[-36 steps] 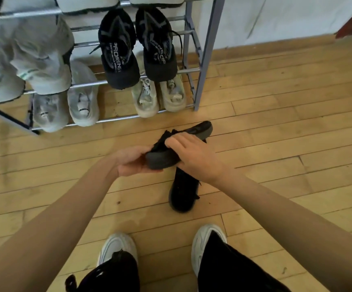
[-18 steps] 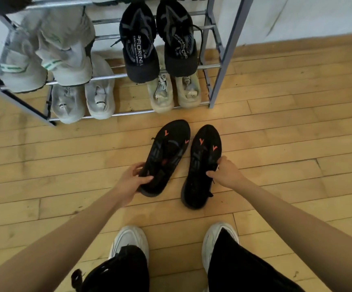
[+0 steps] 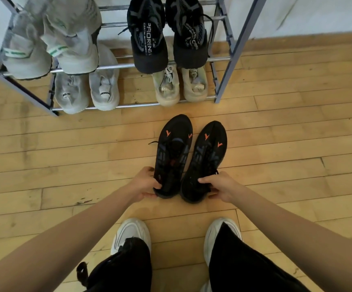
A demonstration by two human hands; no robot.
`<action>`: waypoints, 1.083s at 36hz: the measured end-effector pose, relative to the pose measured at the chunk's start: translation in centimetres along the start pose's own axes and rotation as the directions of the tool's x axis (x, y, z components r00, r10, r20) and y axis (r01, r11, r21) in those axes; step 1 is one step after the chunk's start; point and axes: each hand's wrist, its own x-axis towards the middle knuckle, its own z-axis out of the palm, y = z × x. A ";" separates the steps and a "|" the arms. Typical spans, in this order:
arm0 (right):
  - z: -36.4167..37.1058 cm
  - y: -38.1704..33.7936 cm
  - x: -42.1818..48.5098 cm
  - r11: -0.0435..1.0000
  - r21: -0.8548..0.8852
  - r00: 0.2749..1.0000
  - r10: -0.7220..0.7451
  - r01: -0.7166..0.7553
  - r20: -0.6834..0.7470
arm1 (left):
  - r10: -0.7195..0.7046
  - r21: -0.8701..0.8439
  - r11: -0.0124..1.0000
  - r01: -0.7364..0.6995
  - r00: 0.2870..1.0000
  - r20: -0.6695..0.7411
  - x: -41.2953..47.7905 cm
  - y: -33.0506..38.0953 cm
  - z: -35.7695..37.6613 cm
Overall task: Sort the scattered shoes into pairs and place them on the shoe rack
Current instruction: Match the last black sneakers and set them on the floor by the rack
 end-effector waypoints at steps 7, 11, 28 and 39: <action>-0.1 0.0 -1.2 0.997 0.031 0.993 0.072 -0.075 0.096 | -0.044 0.031 0.999 0.042 0.996 0.082 -0.9 1.0 -0.7; 0.1 -0.1 -2.0 0.996 0.093 0.998 -0.010 0.004 0.070 | -0.002 -0.041 0.999 0.007 0.992 0.122 -1.5 1.1 -0.4; -4.0 -4.3 -12.4 0.869 0.084 0.860 -0.461 0.487 -0.218 | 0.455 0.023 0.890 -0.455 0.891 0.000 -10.9 9.3 4.1; -6.1 -11.1 -23.5 0.562 -0.090 0.521 -0.807 0.822 -0.280 | 0.766 -0.147 0.630 -0.762 0.642 -0.042 -20.7 15.4 1.9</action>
